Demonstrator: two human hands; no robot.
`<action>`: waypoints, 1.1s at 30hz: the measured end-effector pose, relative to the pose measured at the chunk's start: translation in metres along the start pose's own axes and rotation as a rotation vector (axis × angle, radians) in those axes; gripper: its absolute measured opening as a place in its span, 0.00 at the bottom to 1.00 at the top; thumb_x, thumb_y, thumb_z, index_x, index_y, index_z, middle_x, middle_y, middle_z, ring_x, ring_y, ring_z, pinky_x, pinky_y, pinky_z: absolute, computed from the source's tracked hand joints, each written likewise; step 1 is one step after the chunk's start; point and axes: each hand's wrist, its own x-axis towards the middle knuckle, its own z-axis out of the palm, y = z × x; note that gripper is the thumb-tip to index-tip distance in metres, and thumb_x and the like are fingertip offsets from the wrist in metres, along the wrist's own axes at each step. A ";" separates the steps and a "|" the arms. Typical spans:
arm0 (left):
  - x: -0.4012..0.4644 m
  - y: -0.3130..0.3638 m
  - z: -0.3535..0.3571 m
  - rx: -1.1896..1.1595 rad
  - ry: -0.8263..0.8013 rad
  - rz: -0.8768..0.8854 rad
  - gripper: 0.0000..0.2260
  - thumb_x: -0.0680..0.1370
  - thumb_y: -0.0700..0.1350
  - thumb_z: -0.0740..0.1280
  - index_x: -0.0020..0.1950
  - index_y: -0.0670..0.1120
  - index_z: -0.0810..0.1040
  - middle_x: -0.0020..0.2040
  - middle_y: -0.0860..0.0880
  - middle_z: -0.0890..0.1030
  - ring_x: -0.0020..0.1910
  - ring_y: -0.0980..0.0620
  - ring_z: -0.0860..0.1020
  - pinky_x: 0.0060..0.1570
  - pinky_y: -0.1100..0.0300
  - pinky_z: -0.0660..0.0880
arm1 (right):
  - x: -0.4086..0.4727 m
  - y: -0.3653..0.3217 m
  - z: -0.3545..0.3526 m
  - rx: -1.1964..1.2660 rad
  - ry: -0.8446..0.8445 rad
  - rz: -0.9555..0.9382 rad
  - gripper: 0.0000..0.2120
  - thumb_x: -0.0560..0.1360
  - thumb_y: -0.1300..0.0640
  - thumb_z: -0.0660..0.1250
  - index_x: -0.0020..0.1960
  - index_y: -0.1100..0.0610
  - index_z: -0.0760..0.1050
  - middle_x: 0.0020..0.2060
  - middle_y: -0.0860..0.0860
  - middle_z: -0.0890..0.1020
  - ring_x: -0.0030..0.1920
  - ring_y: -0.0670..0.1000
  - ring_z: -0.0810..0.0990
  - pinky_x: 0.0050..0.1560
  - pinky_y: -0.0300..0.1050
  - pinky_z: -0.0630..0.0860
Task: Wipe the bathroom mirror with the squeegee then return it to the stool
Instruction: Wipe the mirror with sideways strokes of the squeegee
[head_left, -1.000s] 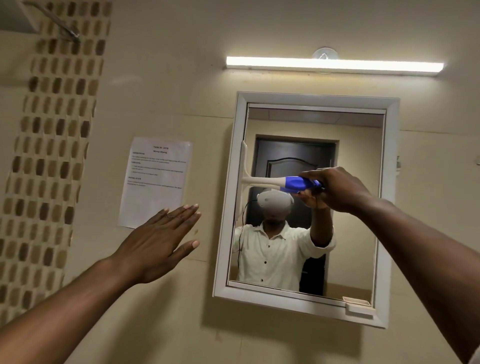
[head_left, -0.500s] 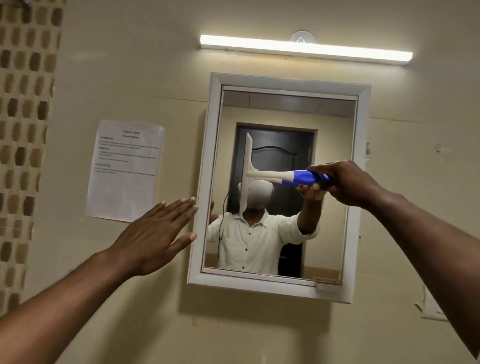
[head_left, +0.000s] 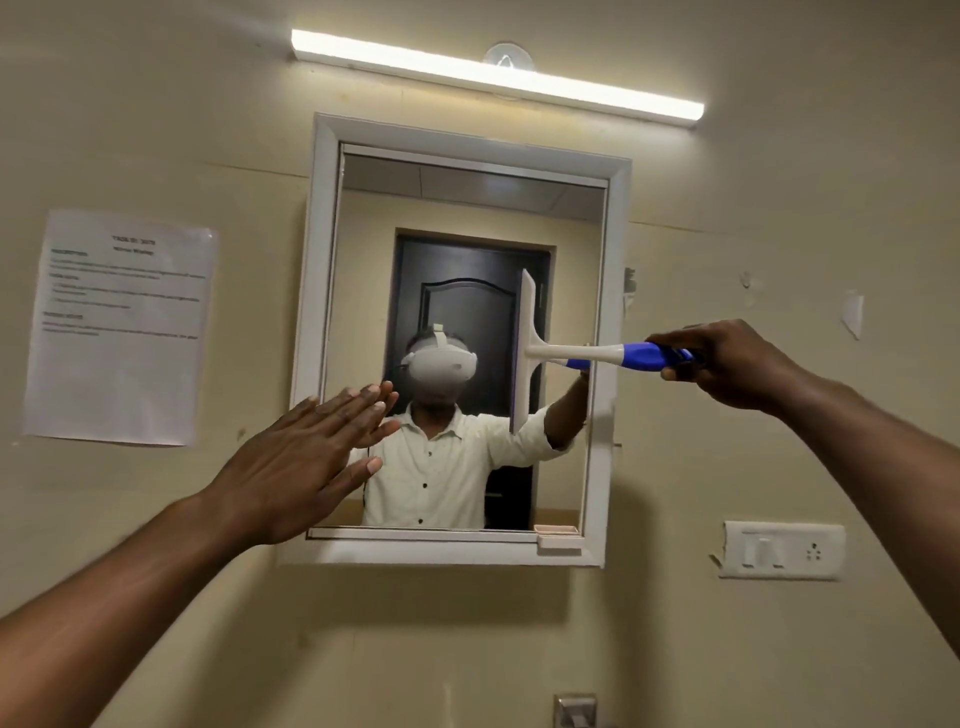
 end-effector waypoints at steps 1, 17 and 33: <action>0.003 0.002 0.002 -0.004 0.000 0.008 0.32 0.71 0.68 0.34 0.73 0.59 0.36 0.74 0.63 0.37 0.73 0.64 0.36 0.73 0.62 0.39 | -0.004 0.008 -0.004 -0.003 0.000 0.015 0.21 0.72 0.62 0.70 0.65 0.54 0.74 0.55 0.59 0.81 0.51 0.59 0.78 0.52 0.55 0.74; 0.034 0.043 0.018 -0.055 0.005 0.105 0.34 0.71 0.70 0.33 0.75 0.58 0.39 0.77 0.60 0.40 0.75 0.61 0.38 0.74 0.61 0.40 | -0.040 0.045 -0.031 -0.123 -0.026 0.129 0.21 0.73 0.59 0.68 0.65 0.48 0.73 0.56 0.57 0.81 0.51 0.59 0.77 0.51 0.56 0.76; -0.043 -0.036 -0.012 0.101 -0.057 -0.116 0.30 0.76 0.65 0.40 0.76 0.55 0.42 0.76 0.59 0.42 0.72 0.63 0.40 0.72 0.61 0.39 | -0.006 -0.111 0.077 0.131 -0.041 -0.296 0.22 0.71 0.60 0.69 0.64 0.50 0.74 0.51 0.55 0.84 0.50 0.57 0.80 0.48 0.57 0.79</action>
